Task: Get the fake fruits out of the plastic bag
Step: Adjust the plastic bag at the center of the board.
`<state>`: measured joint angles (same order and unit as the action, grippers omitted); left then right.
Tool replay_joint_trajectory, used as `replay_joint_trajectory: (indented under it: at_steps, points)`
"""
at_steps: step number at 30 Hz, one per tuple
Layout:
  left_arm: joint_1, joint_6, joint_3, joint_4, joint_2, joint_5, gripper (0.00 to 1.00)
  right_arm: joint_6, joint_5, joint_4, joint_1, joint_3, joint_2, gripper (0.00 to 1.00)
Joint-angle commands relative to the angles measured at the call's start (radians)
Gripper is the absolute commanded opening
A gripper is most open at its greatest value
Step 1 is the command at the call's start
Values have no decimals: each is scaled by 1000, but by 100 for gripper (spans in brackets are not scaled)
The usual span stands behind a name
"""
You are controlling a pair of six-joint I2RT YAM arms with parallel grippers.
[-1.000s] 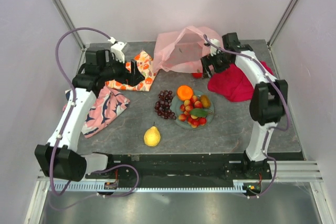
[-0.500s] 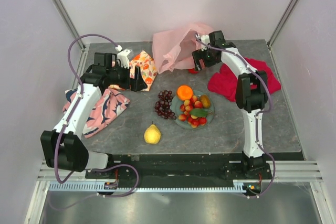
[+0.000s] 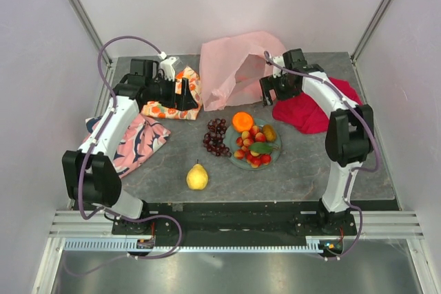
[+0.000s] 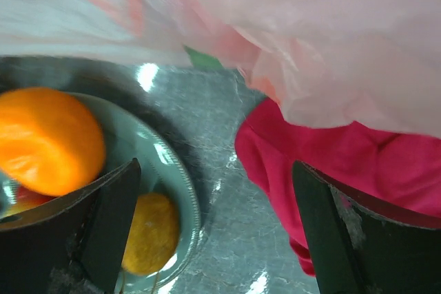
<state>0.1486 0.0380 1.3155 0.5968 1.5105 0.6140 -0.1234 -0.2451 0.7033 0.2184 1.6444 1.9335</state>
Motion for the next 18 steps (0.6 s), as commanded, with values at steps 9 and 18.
replay_joint_trajectory:
  at_steps: [9, 18]
  points:
    - [23, 56, 57, -23, 19, 30, 97, 44, -61, 53, -71, 172, 212, 98]
    - [48, 68, 91, -23, 62, -5, 97, 50, -244, -129, -56, 710, 501, 97]
